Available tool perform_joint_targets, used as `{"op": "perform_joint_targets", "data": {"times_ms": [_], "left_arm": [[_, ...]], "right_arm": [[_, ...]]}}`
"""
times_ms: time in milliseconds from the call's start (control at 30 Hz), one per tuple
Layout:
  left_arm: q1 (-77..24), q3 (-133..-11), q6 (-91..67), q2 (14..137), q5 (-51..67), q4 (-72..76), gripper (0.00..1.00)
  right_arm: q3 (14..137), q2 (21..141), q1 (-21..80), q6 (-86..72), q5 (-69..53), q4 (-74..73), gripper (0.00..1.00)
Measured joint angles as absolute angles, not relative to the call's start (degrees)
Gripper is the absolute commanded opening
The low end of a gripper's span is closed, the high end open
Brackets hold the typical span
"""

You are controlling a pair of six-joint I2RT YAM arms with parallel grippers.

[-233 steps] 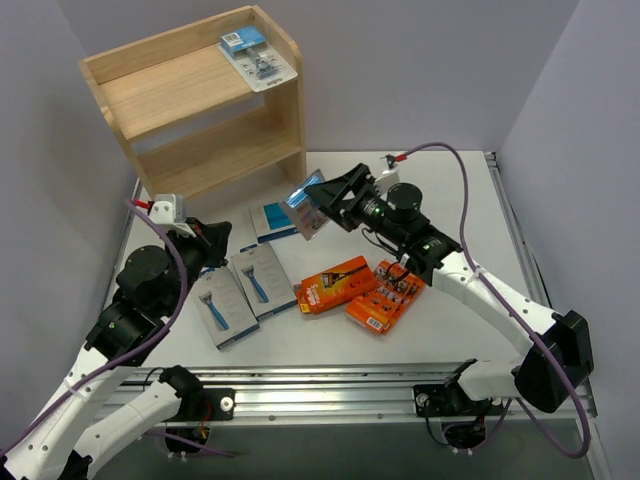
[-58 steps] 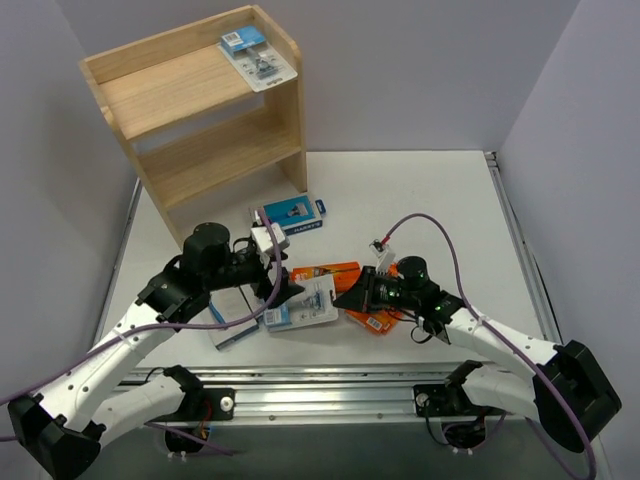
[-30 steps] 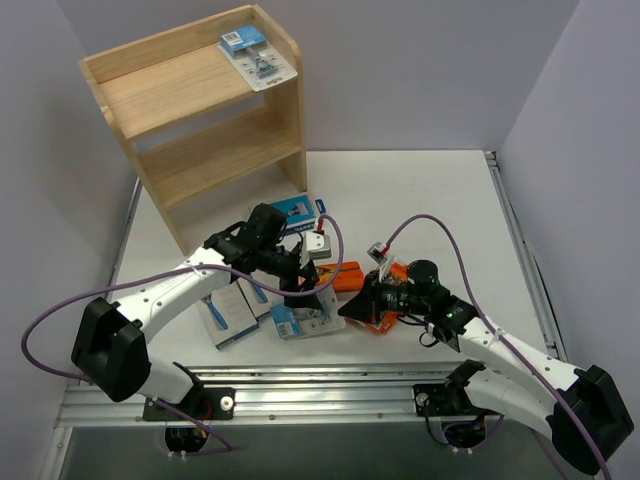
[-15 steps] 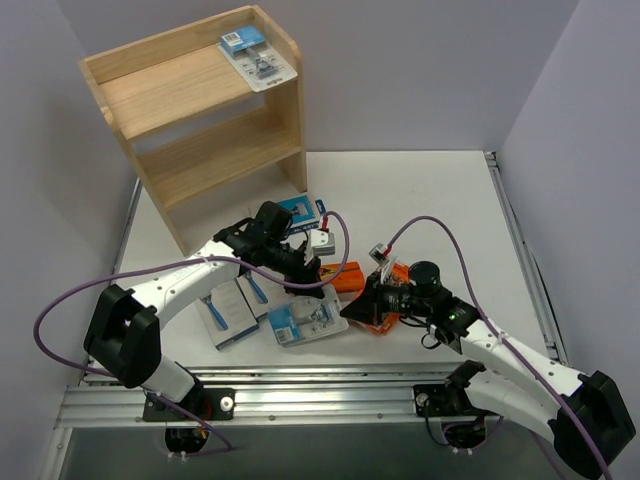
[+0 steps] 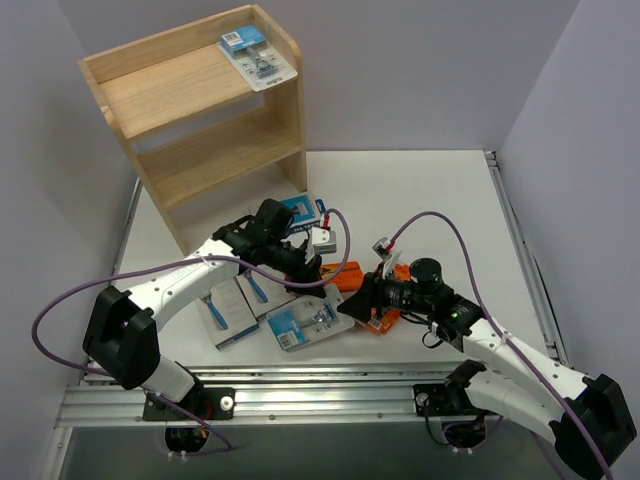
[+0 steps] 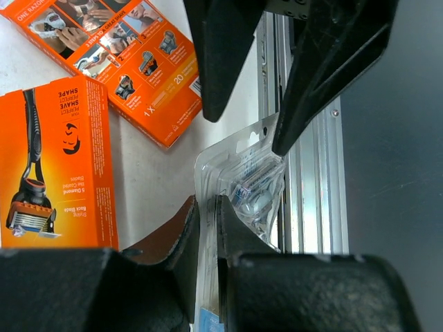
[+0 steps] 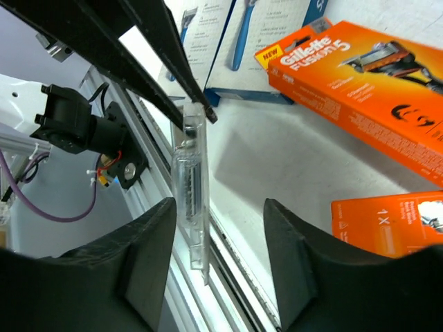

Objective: Place and organize the shaving razors onto the shelf

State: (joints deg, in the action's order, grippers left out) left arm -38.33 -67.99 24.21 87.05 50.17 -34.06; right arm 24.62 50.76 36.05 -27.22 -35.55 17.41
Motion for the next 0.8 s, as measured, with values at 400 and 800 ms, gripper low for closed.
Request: {"op": "perform_joint_targets", "data": {"times_ms": [400, 800], "left_arm": [[-38.3, -68.0, 23.0, 82.7, 49.9, -34.2, 0.02], [-38.7, -69.4, 22.7, 82.7, 49.2, -34.8, 0.02]], "right_arm": [[27.3, 52.6, 36.1, -28.1, -35.6, 17.8, 0.36], [27.3, 52.4, 37.3, -30.0, -39.1, 19.1, 0.28]]}}
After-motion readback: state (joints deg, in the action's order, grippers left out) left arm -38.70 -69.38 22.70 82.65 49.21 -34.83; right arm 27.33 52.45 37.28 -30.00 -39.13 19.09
